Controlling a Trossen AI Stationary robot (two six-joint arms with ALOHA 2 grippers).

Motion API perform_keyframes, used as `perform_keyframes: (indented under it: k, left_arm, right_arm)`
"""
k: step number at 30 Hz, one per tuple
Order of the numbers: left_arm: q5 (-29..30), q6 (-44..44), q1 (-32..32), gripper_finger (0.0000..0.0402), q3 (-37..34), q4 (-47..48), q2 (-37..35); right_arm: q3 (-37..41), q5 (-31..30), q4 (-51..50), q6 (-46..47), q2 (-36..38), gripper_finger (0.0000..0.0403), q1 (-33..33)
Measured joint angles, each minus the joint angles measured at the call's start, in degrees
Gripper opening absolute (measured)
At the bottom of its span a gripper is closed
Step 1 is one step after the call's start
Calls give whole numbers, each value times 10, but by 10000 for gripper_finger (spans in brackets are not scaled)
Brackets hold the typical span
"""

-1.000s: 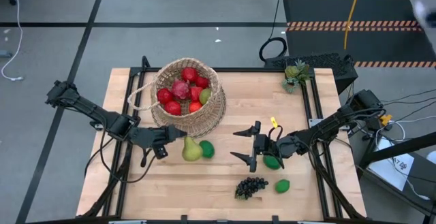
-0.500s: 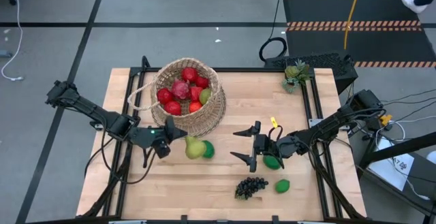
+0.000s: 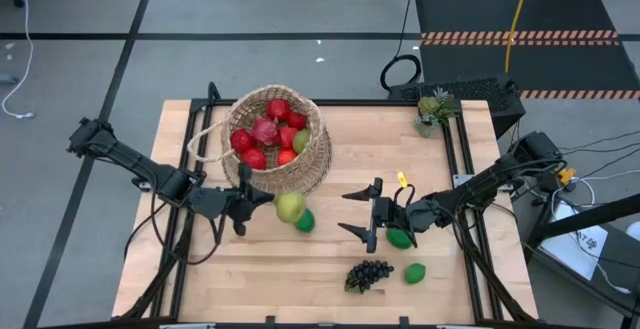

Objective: Build produce basket
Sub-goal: Put the pear into the basket

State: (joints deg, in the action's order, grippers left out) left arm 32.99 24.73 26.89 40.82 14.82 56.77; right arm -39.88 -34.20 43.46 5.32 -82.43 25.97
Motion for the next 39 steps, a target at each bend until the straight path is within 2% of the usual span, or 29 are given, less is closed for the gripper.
perform_keyframes:
  k: [7,18,25,30,35,39]
  left_arm:
    - [0,-163,0,2,0,-1,0]
    - [-1,-371,2,3,0,-1,0]
    - [-1,-449,2,3,0,-8,-2]
    - [-1,-461,1,2,2,-21,-16]
    - [5,-460,-22,2,70,78,-35]
    - [18,-450,-56,1,153,212,-31]
  right_arm:
    - [0,0,0,0,0,343,0]
    - [0,0,0,15,0,343,0]
    - [0,0,0,15,0,343,0]
    - [0,0,1,15,0,343,0]
    - [0,0,-2,11,0,343,0]
    - [0,0,-20,14,0,343,0]
